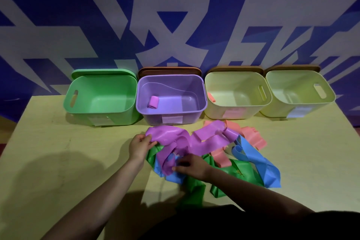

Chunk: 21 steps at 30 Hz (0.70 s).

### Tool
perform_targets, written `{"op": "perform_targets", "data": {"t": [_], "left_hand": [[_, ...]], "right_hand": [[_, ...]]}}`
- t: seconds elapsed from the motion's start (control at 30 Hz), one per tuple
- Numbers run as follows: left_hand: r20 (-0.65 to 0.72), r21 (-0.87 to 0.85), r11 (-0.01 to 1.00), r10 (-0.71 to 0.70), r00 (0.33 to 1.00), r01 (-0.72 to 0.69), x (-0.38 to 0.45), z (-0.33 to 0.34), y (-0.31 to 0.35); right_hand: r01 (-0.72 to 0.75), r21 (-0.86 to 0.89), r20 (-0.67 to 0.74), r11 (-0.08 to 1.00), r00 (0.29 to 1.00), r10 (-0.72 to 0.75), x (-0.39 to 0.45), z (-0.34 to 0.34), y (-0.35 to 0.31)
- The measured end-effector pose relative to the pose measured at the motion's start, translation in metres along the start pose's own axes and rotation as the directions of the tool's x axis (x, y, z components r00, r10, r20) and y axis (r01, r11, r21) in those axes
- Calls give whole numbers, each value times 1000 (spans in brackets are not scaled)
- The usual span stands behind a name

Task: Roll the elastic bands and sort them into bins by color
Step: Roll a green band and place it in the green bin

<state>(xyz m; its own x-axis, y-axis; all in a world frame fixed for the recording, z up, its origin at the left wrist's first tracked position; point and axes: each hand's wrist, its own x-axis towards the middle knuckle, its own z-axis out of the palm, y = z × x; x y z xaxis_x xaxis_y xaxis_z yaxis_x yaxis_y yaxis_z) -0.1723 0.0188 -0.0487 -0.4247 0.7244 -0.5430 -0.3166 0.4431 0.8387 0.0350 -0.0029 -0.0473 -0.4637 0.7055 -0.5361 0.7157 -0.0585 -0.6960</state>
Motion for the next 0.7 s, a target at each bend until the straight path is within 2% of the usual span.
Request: {"op": "perform_targets", "data": {"t": [0.07,0.23,0.43,0.53,0.7], "left_hand": [[3,14,1000,26,1000,-26,-1,0,4],[38,166,986,25,999,-31,5,-10,-6],[117,383,924,-37,992,-11,-6,-13,-32],[160,447,894,-54,986,-24,-15,-9,-39],[209,541,836,-31,977,-89,-24,-5,-41]], "right_hand": [[56,-62,10,996,998,-56,8,4,0],[77,-229,5,970,997,-78,21,4,5],[248,-432,254,867,956,-147,10,-7,18],[328,-446,310,833,929,-201,4,-14,24],[368,-451,269,813,925,-269,-10,-19,32]]}}
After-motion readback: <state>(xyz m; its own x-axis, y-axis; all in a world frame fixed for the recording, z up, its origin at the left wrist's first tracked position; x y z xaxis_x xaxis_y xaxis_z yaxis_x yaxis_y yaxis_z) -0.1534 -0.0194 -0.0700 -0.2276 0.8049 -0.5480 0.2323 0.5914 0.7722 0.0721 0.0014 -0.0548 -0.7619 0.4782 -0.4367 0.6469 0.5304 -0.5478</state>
